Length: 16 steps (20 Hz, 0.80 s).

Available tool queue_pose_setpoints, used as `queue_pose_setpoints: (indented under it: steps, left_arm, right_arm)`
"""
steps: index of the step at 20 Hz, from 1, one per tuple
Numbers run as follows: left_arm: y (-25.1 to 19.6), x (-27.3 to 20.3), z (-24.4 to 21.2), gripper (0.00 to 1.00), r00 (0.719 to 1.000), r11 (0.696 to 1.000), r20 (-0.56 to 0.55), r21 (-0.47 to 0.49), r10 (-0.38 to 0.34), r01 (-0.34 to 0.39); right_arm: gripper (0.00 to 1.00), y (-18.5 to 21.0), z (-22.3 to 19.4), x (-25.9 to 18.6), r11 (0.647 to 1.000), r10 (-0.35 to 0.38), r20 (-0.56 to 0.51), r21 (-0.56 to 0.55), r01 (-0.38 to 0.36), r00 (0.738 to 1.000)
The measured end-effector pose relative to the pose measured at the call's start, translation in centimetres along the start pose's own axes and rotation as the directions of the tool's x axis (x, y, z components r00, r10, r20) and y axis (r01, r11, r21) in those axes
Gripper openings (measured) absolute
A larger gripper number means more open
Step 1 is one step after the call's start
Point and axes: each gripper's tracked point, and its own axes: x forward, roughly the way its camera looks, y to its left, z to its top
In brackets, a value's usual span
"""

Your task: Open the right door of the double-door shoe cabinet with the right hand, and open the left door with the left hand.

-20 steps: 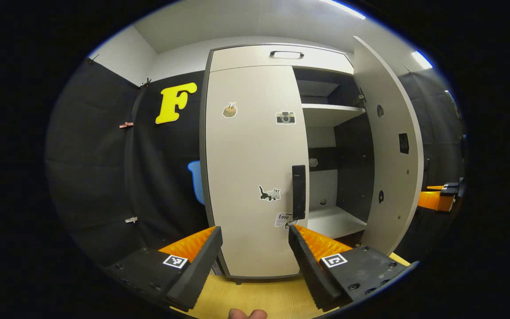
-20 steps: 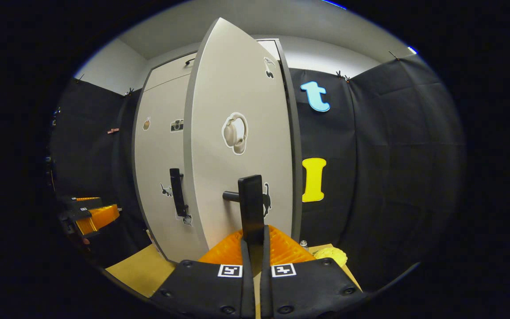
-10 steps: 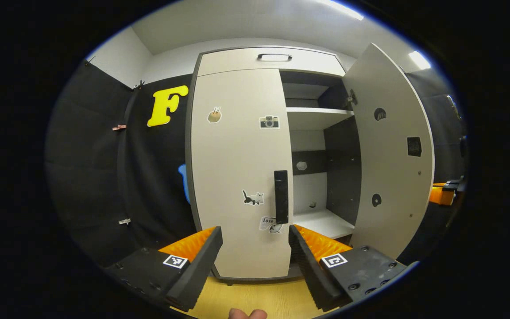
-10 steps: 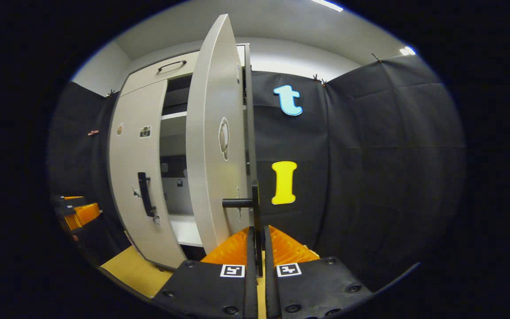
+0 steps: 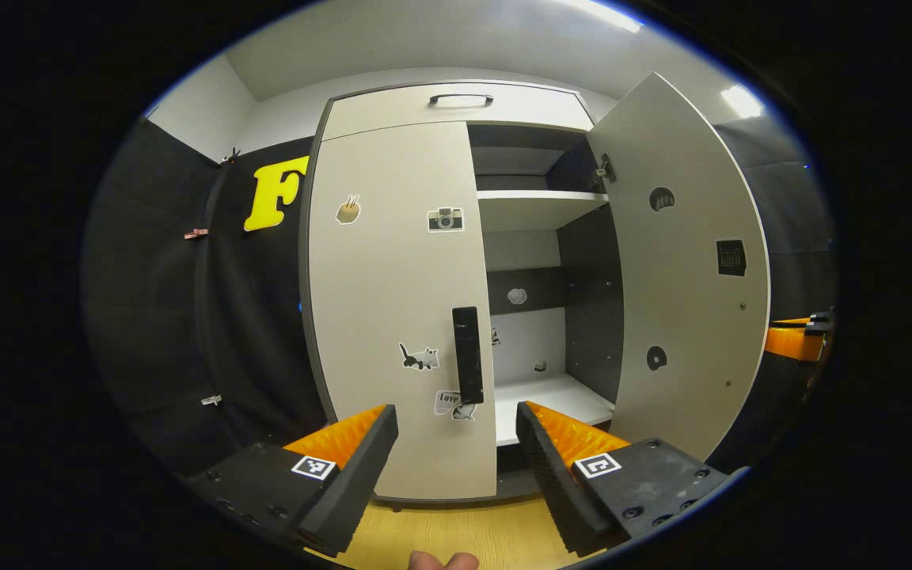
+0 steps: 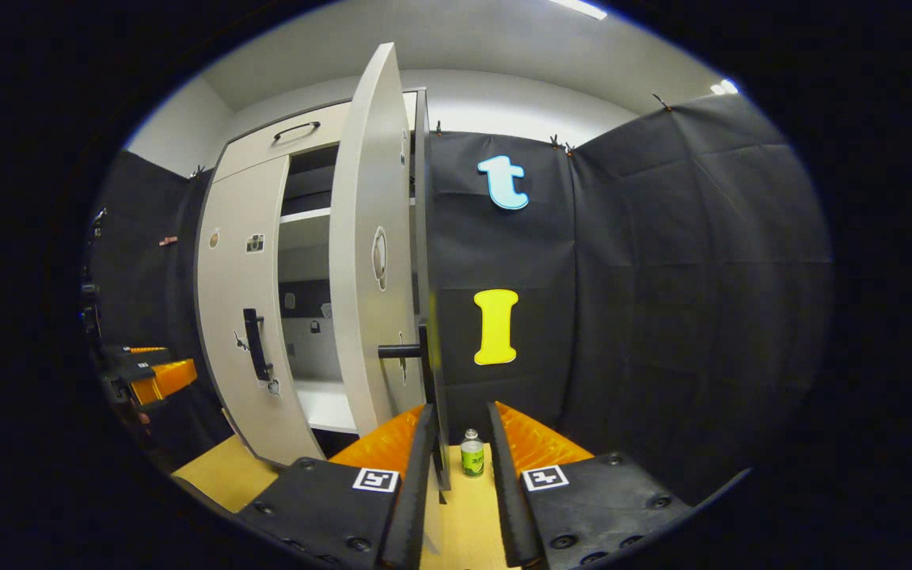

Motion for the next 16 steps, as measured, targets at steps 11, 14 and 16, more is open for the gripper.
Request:
queue_pose_setpoints:
  steps: [11, 14, 16]
  left_arm:
    - [-0.7, 8.5, 2.4, 0.94, 1.0, 1.0, 0.018, 0.001, -0.006, 0.006]
    - [-0.6, 11.1, 1.9, 0.94, 1.0, 1.0, 0.003, 0.008, 0.004, -0.004]
    - [-0.8, 12.8, 1.5, 0.94, 1.0, 1.0, -0.008, 0.006, 0.003, -0.003]
  right_arm:
    - [0.97, -3.4, 1.6, -4.1, 0.992, -0.123, 0.03, 0.045, 0.121, 0.992]
    - [0.98, -4.3, 1.7, -5.1, 0.987, -0.154, 0.038, 0.048, 0.152, 0.987]
    - [0.98, -4.3, 1.8, -5.4, 0.987, -0.152, 0.037, 0.059, 0.15, 0.988]
